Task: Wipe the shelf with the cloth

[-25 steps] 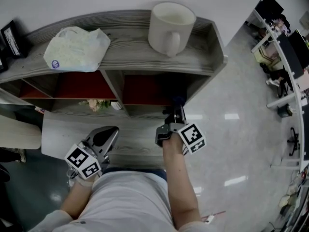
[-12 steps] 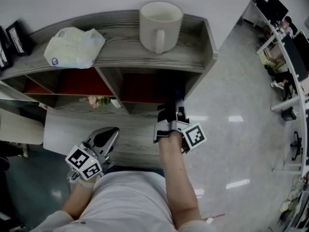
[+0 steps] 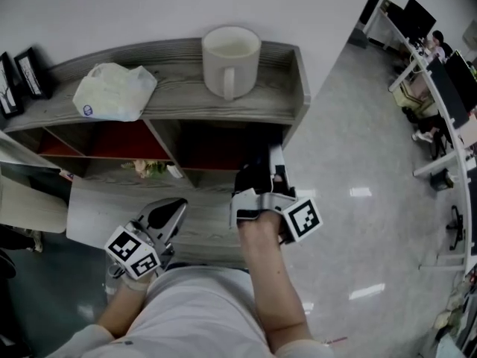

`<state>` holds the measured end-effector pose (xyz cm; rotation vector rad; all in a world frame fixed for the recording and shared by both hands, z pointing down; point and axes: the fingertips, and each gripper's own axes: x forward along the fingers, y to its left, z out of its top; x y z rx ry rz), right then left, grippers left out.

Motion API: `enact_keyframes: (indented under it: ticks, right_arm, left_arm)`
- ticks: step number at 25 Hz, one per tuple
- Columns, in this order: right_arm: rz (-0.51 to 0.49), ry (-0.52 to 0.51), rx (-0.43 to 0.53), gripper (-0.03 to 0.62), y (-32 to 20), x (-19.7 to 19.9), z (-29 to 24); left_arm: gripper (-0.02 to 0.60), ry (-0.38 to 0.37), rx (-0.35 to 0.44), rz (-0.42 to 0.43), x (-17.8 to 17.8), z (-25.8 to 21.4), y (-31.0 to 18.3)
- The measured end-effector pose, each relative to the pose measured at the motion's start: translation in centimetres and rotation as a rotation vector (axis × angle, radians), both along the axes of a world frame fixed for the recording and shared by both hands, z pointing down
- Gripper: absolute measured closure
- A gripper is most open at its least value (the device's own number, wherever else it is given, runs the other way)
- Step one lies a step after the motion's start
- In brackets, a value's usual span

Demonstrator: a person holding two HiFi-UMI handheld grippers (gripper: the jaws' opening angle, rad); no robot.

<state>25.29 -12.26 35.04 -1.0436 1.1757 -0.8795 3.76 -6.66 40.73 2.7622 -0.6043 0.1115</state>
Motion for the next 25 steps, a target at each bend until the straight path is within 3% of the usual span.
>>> enact_keyframes:
  ticks: [8, 19, 25]
  right_arm:
    - [0.037, 0.027, 0.115, 0.537, -1.0, 0.4, -6.1]
    - [0.184, 0.174, 0.142, 0.537, -3.4, 0.9, -6.6]
    - [0.217, 0.185, 0.135, 0.537, -5.3, 1.2, -5.9]
  left_arm:
    - [0.566, 0.014, 0.041, 0.002, 0.5, -1.7, -0.8]
    - [0.566, 0.008, 0.035, -0.029, -1.2, -2.0, -1.2]
    - [0.566, -0.006, 0.035, -0.039, -2.3, -2.0, -0.6]
